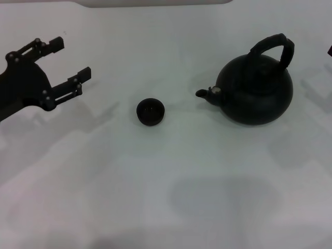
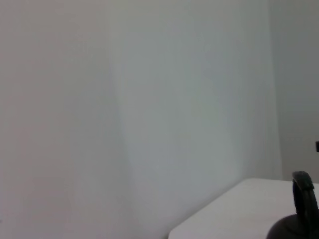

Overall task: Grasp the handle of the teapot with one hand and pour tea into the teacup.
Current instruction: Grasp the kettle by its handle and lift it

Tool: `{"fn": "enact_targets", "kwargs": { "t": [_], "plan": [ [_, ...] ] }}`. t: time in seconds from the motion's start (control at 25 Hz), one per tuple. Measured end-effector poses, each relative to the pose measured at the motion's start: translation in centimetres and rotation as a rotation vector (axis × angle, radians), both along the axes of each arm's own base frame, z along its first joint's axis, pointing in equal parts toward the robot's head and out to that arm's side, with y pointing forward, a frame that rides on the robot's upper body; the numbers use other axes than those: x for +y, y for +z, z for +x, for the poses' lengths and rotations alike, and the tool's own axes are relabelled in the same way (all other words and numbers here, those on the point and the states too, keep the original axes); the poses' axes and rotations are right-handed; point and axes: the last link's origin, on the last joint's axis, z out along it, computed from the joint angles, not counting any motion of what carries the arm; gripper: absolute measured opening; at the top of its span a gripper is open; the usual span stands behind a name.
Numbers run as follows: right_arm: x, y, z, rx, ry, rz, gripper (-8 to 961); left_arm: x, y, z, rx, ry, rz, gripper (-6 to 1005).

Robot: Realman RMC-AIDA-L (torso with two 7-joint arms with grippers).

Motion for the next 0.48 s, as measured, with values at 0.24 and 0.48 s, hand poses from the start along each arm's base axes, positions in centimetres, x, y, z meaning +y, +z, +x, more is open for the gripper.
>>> {"fn": "enact_targets", "kwargs": {
  "t": [0.24,0.48],
  "plan": [
    [0.24,-0.06,-0.09,-0.002,-0.001,0.001,840,-0.30,0.04,-0.41,0.031,-0.028,0.035,785],
    [0.29,-0.36,-0.27,-0.005,0.008,-0.018,841,-0.27,-0.16,-0.48,0.033,-0.037,0.042,477]
  ]
}}
